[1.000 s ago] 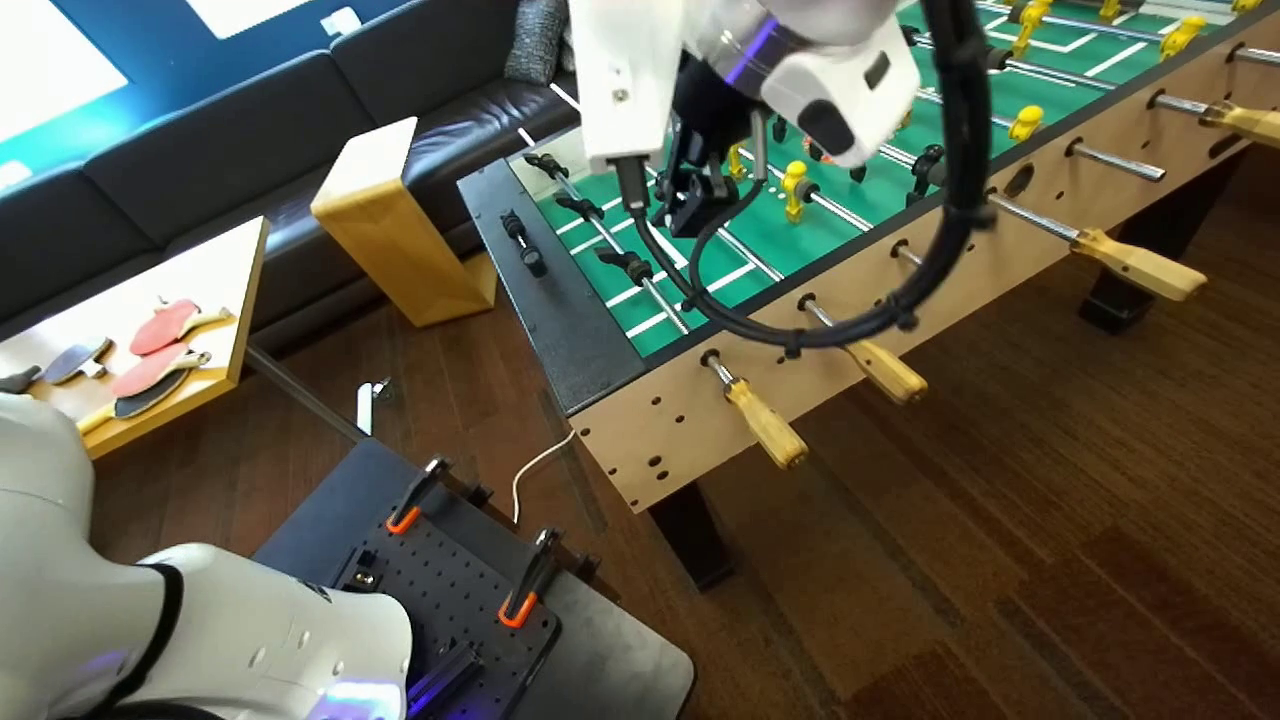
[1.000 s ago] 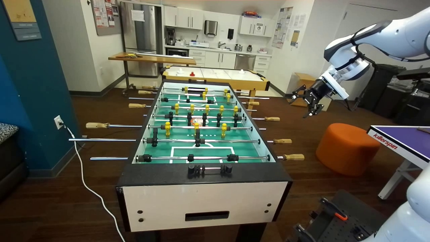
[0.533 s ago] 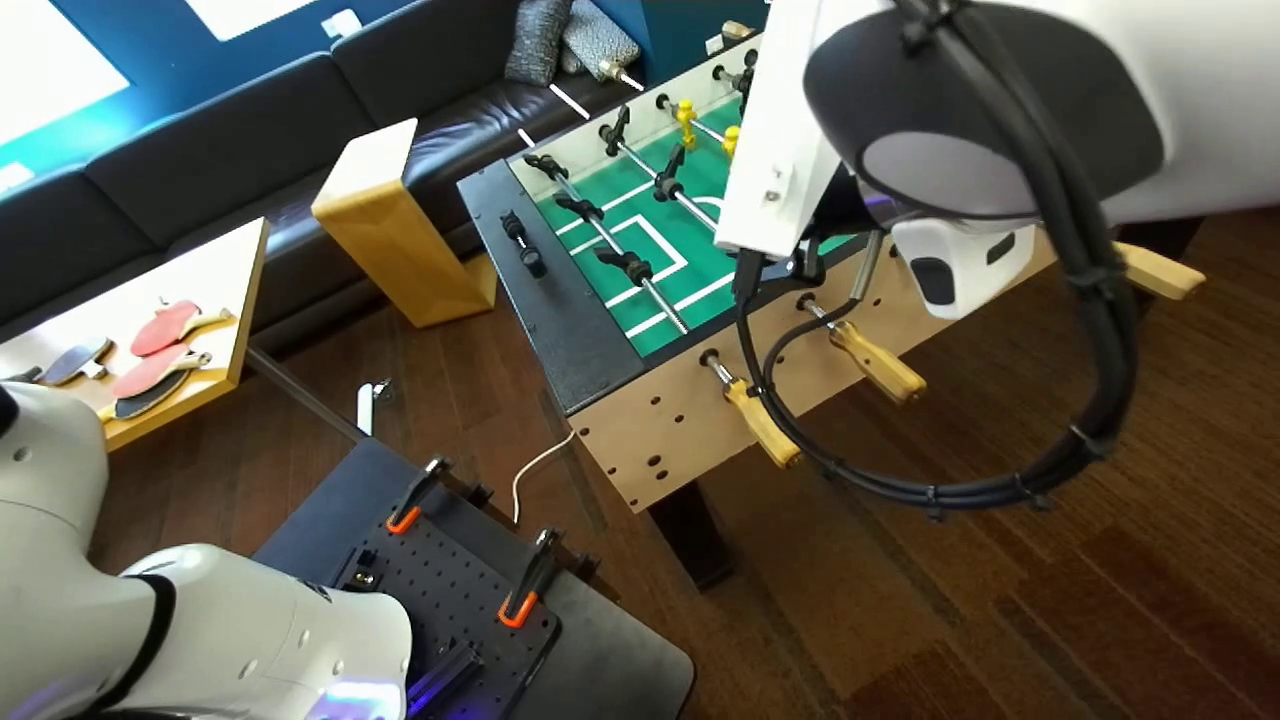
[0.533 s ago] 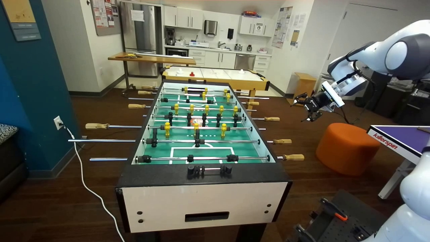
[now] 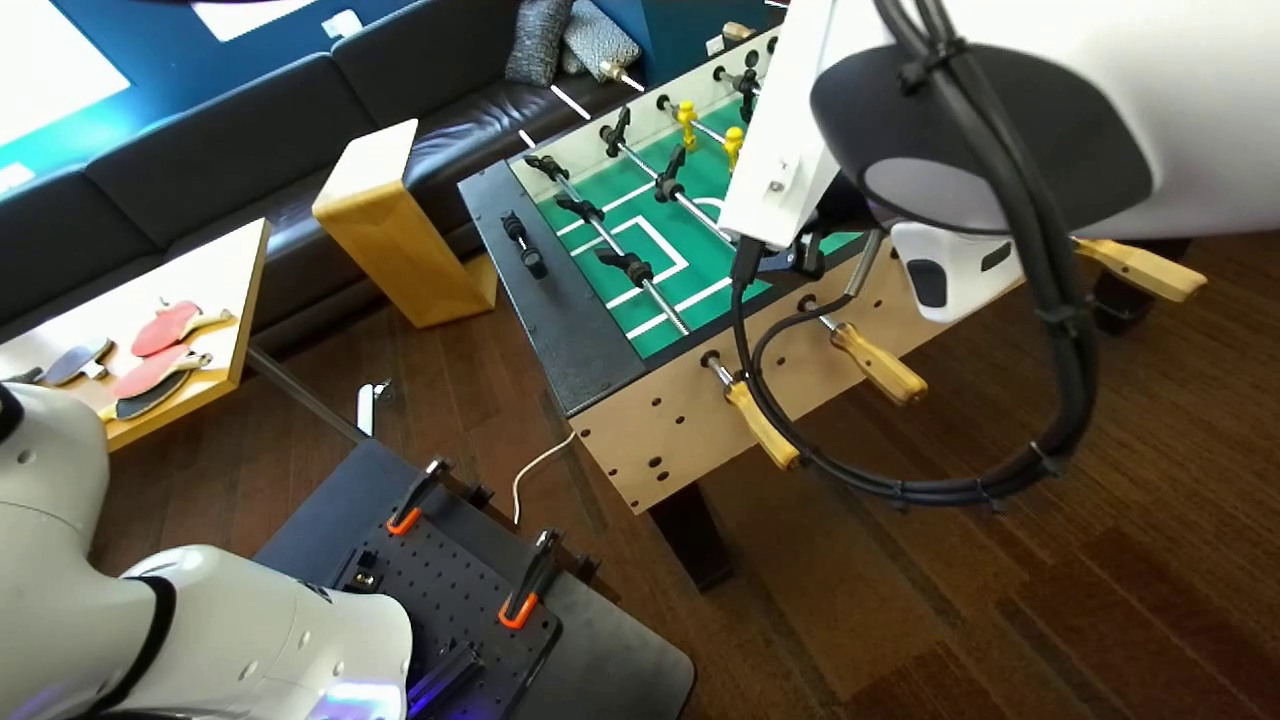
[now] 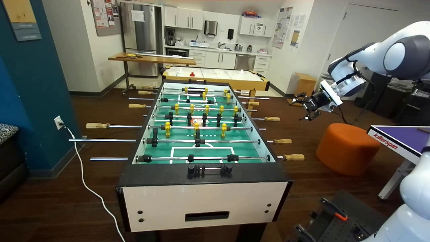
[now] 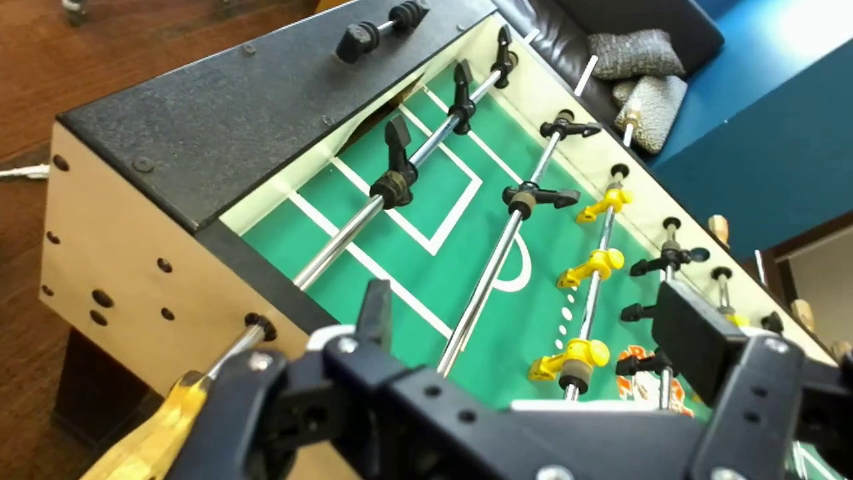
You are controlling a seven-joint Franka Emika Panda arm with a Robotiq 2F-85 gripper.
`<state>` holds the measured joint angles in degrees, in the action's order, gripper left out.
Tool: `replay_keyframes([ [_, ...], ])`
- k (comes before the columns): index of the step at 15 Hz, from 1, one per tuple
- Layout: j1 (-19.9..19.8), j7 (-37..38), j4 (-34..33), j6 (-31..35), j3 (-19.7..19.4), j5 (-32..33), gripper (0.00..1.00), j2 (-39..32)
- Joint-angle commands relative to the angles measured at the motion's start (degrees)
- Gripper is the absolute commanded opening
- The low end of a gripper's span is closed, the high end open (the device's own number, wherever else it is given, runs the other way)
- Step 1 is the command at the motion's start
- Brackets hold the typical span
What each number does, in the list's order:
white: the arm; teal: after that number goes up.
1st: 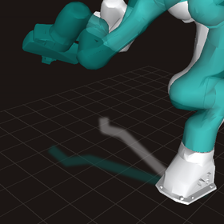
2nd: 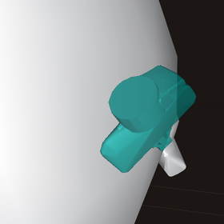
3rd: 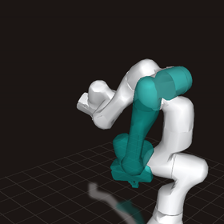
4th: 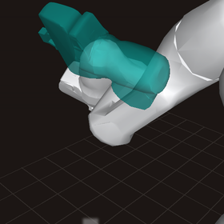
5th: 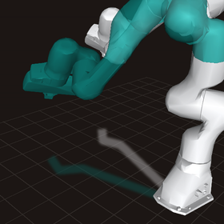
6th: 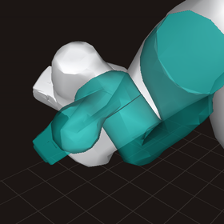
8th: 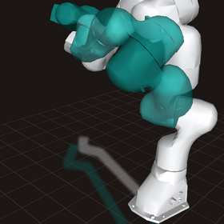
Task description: Turn the second rod from you anti clockwise
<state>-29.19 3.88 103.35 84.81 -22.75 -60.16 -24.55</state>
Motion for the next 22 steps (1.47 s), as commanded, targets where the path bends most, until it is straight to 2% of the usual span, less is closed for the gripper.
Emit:
replay_keyframes([
  [1,-2.9,11.2,-7.8,-3.5,0.4,-5.6,1.0,-6.3],
  [6,-9.1,25.9,-20.8,-11.7,1.7,-8.1,1.0,-17.4],
  [10,-15.7,35.1,-31.1,-20.4,5.2,-10.3,1.0,-27.2],
  [11,-16.8,37.4,-32.1,-21.7,6.4,-11.5,1.0,-28.5],
  [12,-14.7,31.9,-25.7,-17.5,4.9,-9.2,1.0,-23.9],
  [14,-16.6,33.9,-28.4,-19.4,6.3,-10.4,1.0,-27.1],
  [17,-16.9,34.7,-29.8,-19.9,6.6,-10.5,1.0,-28.1],
  [22,-18.8,49.4,-29.5,-25.5,8.8,-13.2,1.0,-29.8],
])
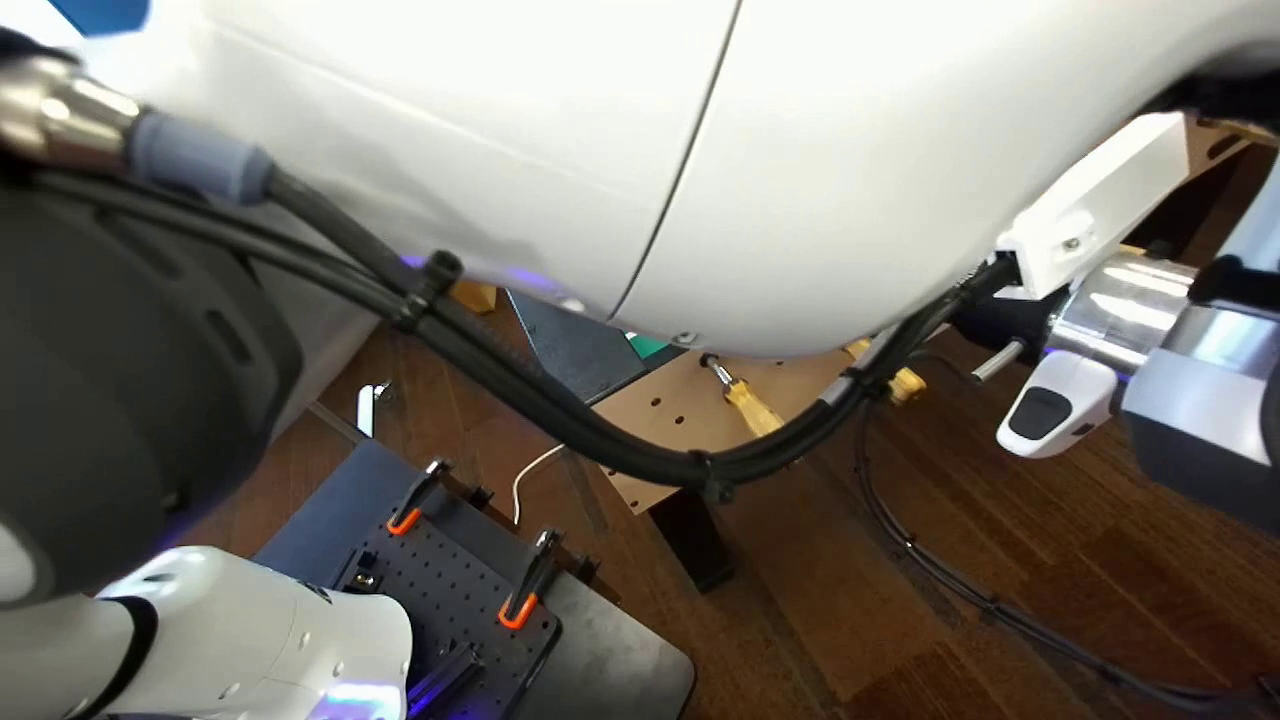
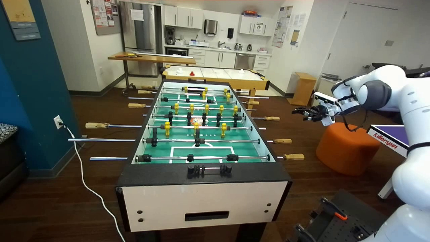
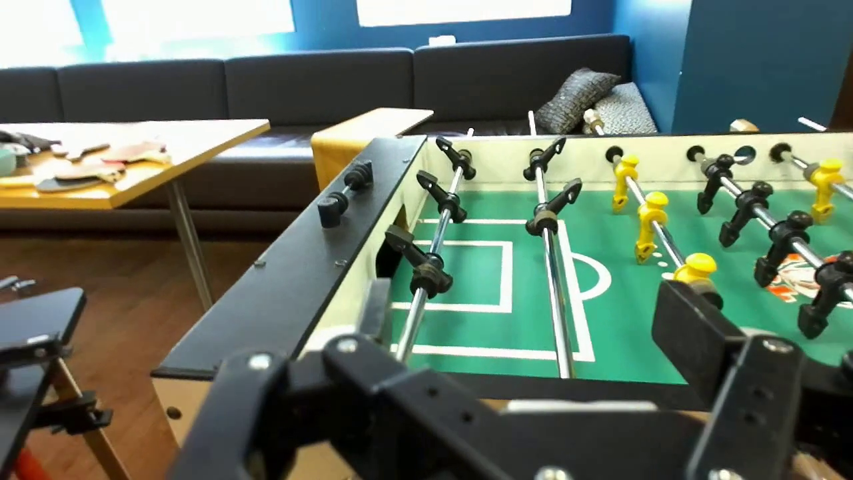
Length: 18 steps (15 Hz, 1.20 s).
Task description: Turn the second rod from you anti clockwise
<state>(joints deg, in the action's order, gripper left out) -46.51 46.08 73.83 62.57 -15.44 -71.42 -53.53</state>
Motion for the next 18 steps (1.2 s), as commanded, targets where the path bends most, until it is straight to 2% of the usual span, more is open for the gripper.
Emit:
replay_keyframes([
  [1,-1.8,9.8,0.1,-4.0,1.6,-2.5,1.0,-1.1],
  [7,-3.8,26.3,0.4,-7.5,2.2,-5.9,1.0,-3.5],
  [8,-2.8,20.9,0.6,-5.6,1.4,-4.2,1.0,-2.9],
  [13,-3.4,23.8,0.7,-6.2,1.6,-4.8,1.0,-3.7],
  [18,-4.5,39.9,-0.1,-1.8,1.6,-9.5,1.0,-5.3],
])
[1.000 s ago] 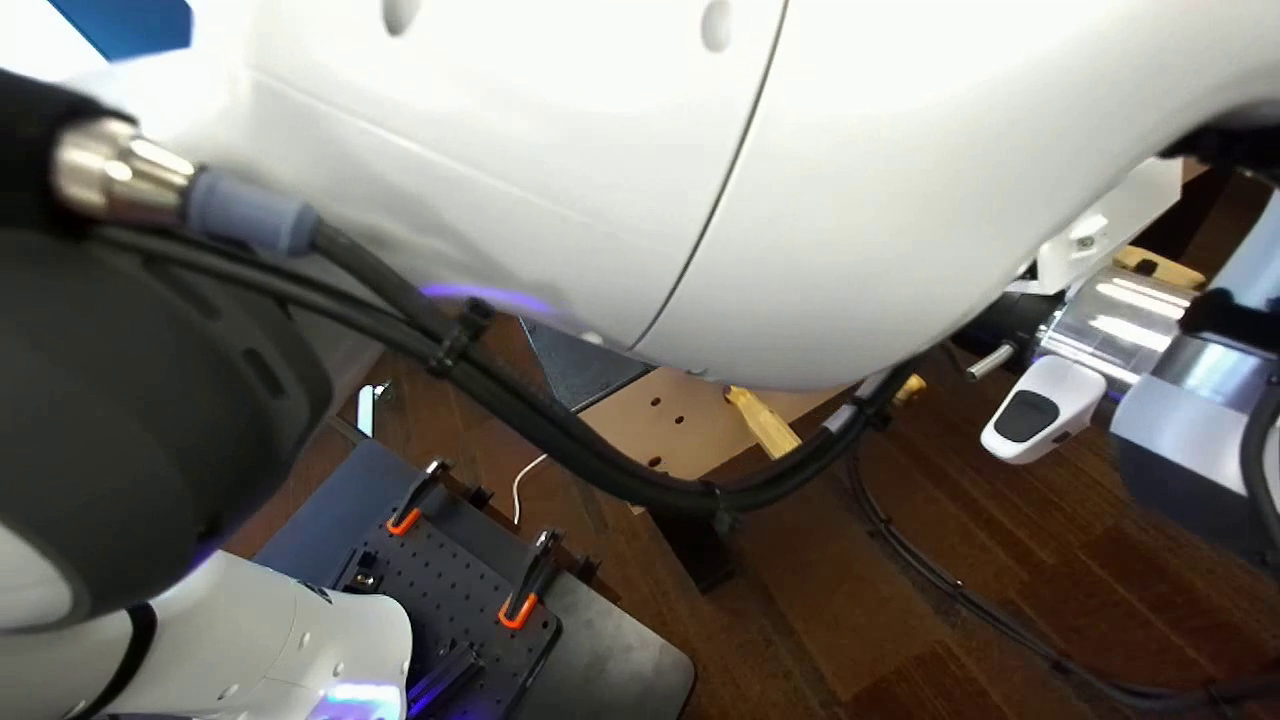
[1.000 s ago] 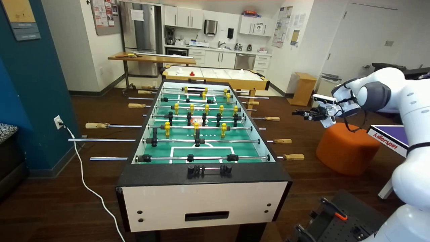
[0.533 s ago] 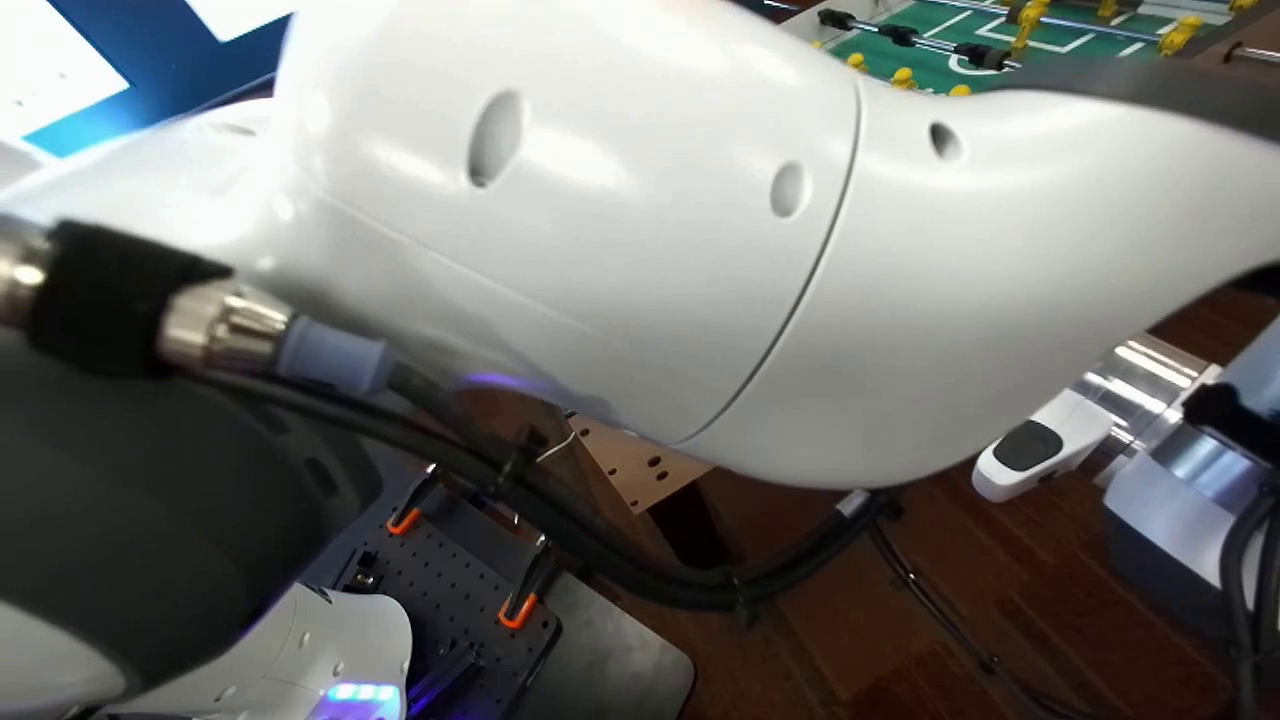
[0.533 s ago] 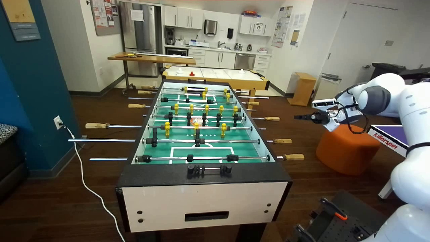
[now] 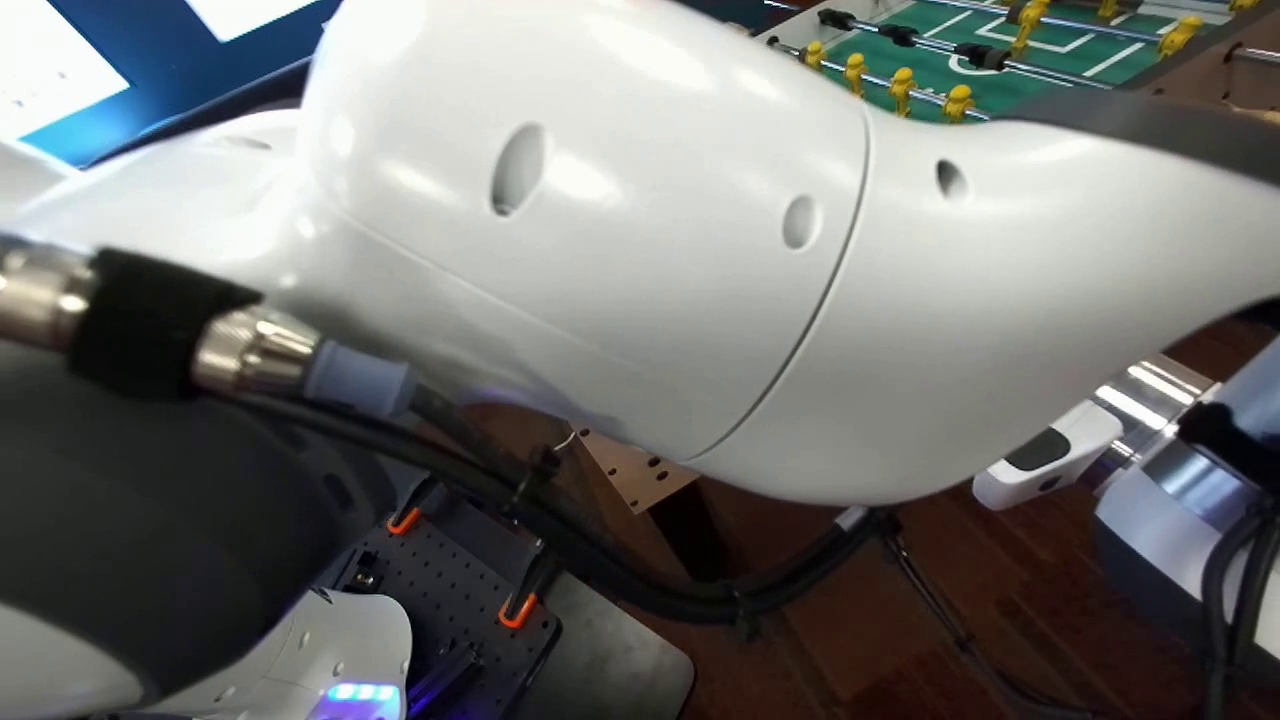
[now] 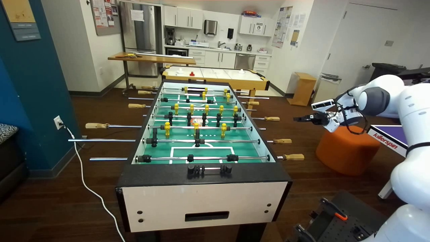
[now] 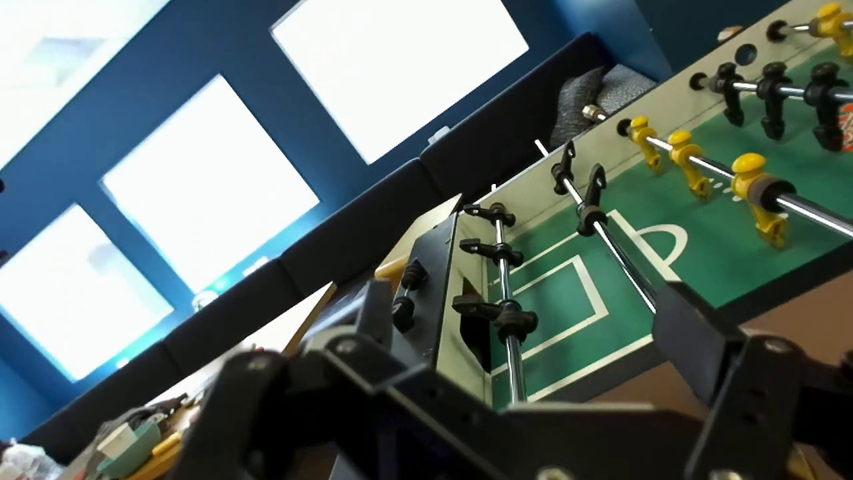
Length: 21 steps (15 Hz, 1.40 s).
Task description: Turn the second rod from you anti clockwise
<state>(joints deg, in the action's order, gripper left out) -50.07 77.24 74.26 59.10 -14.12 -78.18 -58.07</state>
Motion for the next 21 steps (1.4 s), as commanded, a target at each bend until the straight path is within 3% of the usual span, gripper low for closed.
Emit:
replay_keyframes([
  [1,-1.4,12.2,-0.9,2.1,0.4,-3.4,1.0,-1.3],
  [7,-3.9,30.7,-2.7,2.1,0.8,-5.3,1.0,-5.1],
  [8,-3.4,25.0,0.0,2.2,0.6,-4.2,1.0,-3.1],
  [21,-4.4,28.7,-3.5,3.4,0.3,-3.5,1.0,-8.6],
])
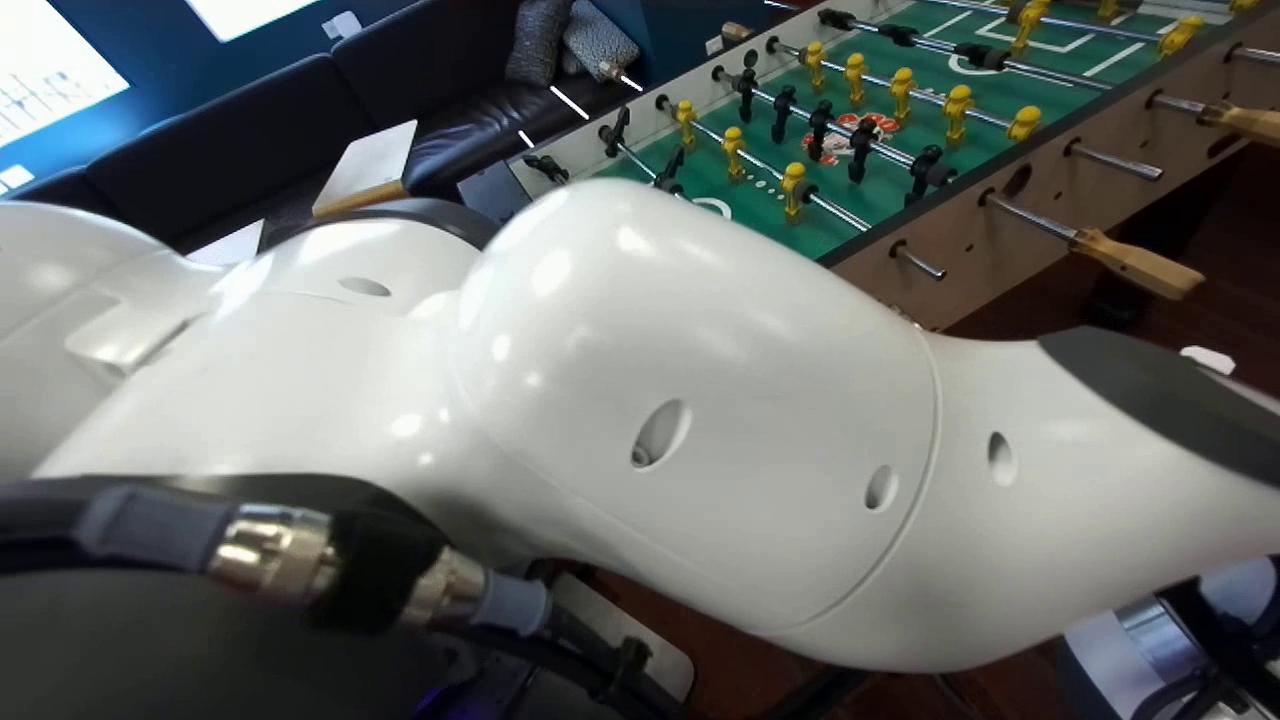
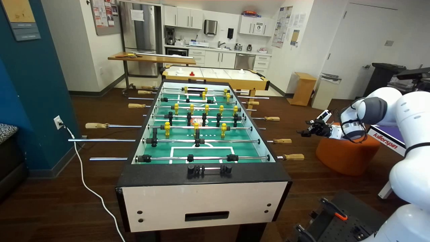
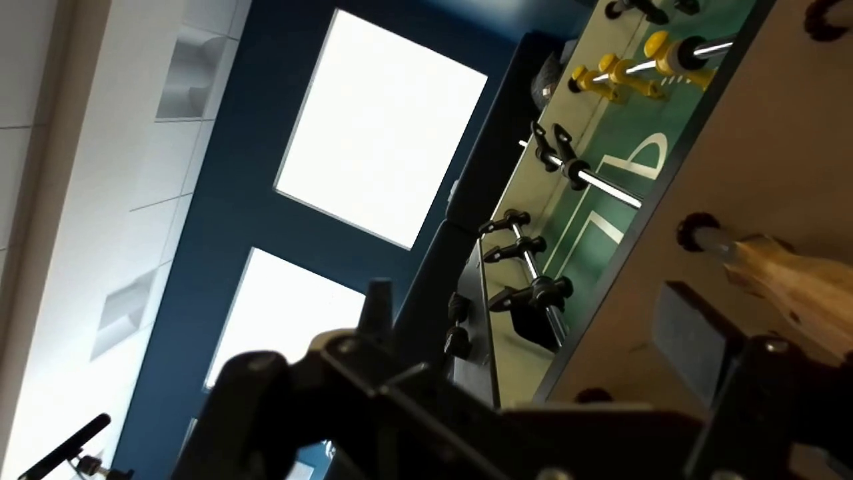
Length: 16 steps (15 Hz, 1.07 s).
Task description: Turn the second rod from you anti clockwise
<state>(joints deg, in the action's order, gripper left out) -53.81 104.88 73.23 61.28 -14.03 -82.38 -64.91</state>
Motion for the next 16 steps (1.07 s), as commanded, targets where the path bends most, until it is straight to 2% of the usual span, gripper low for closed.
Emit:
replay_keyframes([
  [1,-0.8,1.4,-2.8,1.6,0.0,0.7,1.0,-2.3],
  [8,-1.6,0.1,-4.0,9.3,-1.5,2.0,1.0,-3.5],
  [9,-2.2,-0.1,-1.5,7.8,0.1,1.6,1.0,-2.6],
  [16,-2.4,0.1,-3.3,9.3,0.3,2.0,1.0,-3.8],
])
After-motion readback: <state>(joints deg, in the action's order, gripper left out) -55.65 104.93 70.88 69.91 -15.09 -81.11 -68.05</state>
